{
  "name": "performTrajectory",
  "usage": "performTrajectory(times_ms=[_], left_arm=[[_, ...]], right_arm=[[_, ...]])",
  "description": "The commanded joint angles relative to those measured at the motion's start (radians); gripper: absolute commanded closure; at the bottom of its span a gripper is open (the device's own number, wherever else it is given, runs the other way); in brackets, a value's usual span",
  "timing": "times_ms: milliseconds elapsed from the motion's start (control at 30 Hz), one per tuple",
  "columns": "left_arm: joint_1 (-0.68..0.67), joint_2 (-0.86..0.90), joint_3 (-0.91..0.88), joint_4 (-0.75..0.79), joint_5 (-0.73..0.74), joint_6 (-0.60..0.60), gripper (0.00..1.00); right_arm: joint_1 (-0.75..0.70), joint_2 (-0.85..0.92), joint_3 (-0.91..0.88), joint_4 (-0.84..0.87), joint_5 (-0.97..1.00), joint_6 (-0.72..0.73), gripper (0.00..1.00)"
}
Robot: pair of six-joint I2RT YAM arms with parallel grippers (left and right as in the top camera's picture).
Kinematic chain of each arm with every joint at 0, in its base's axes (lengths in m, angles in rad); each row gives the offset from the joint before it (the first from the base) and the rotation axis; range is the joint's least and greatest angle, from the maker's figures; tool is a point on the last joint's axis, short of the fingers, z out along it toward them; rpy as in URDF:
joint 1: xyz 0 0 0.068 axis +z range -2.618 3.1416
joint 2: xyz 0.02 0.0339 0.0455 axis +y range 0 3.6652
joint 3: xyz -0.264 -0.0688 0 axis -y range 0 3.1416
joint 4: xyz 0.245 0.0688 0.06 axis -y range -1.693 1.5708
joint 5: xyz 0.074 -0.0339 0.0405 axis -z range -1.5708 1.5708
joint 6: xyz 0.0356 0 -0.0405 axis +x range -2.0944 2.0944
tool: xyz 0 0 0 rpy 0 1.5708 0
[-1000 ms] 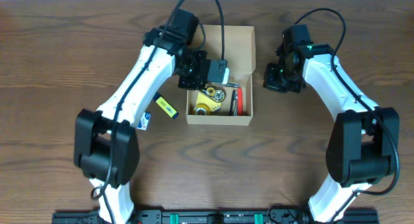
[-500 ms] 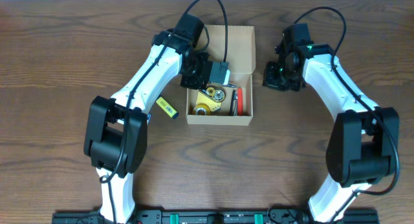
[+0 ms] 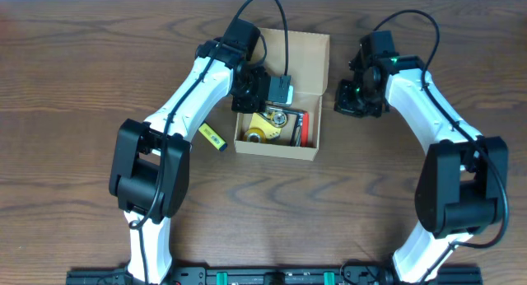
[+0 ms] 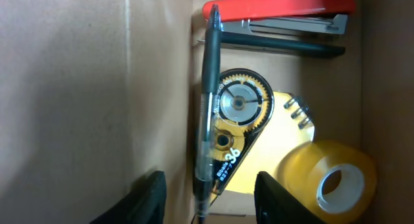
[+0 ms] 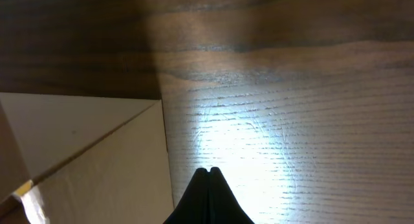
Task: Pack container
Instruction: 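Lower the pen into the box and open the left gripper, then raise the left gripper out of the box and move toward the yellow highlighter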
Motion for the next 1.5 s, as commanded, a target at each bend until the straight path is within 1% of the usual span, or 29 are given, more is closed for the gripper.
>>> performTrajectory(times_ms=[0,67,200,267,333,400,433,467,700,767,900,967,1000,1067,1133,1233,1333,1467], left_arm=[[0.001,0.015,0.012,0.001,0.0,-0.037,0.52],[-0.004,0.007,0.012,0.001,0.0,-0.037,0.44],[-0.011,-0.027,0.026,0.0,0.001,-0.04,0.43],[-0.015,-0.058,0.039,0.0,0.0,-0.06,0.45],[-0.017,-0.098,0.054,0.0,0.0,-0.088,0.51],[-0.017,-0.143,0.059,0.0,0.001,-0.104,0.6],[-0.017,-0.168,0.059,-0.001,0.0,-0.105,0.73],[-0.017,-0.213,0.059,-0.004,0.0,-0.108,0.94],[-0.013,-0.399,0.059,-0.055,-0.02,-0.122,0.94],[-0.007,-0.436,0.059,-0.066,-0.07,-0.206,0.94],[0.039,-0.469,0.059,-0.087,-0.241,-0.473,0.94],[0.083,-0.469,0.058,-0.11,-0.253,-0.567,0.94],[0.117,-0.467,0.058,-0.125,-0.23,-0.635,0.94],[0.181,-0.462,0.056,-0.15,-0.138,-0.724,0.94],[0.256,-0.451,0.053,-0.177,-0.011,-0.78,0.94],[0.35,-0.433,0.038,-0.199,0.092,-0.853,0.94],[0.409,-0.407,0.026,-0.206,0.095,-0.944,0.94],[0.435,-0.36,0.013,-0.229,0.095,-0.961,0.94]], right_arm=[[-0.005,-0.004,0.018,-0.008,-0.009,-0.019,0.99],[-0.005,-0.004,0.018,-0.012,-0.009,-0.028,0.99],[-0.005,-0.004,0.018,-0.02,-0.01,-0.037,0.99],[-0.005,-0.004,0.018,-0.024,-0.01,-0.038,0.98],[-0.005,-0.008,0.018,-0.028,-0.01,-0.038,0.99],[-0.005,-0.016,0.018,-0.032,-0.01,-0.038,0.98],[-0.005,-0.021,0.018,-0.031,-0.013,-0.039,0.98],[-0.005,-0.036,0.018,-0.028,-0.017,-0.038,0.99],[-0.003,-0.105,0.018,-0.01,-0.064,-0.046,0.98],[0.0,-0.111,0.018,0.01,-0.097,-0.062,0.98],[0.023,-0.109,0.018,0.061,-0.114,-0.064,0.98],[0.037,-0.109,0.018,0.082,-0.113,-0.072,0.99],[0.046,-0.109,0.018,0.092,-0.113,-0.084,0.99],[0.057,-0.109,0.017,0.101,-0.105,-0.1,0.99],[0.065,-0.109,0.016,0.101,-0.073,-0.105,0.98],[0.066,-0.109,0.016,0.106,-0.037,-0.106,0.98],[0.066,-0.109,0.015,0.13,-0.034,-0.109,0.98],[0.066,-0.109,0.015,0.163,-0.034,-0.119,0.98]])
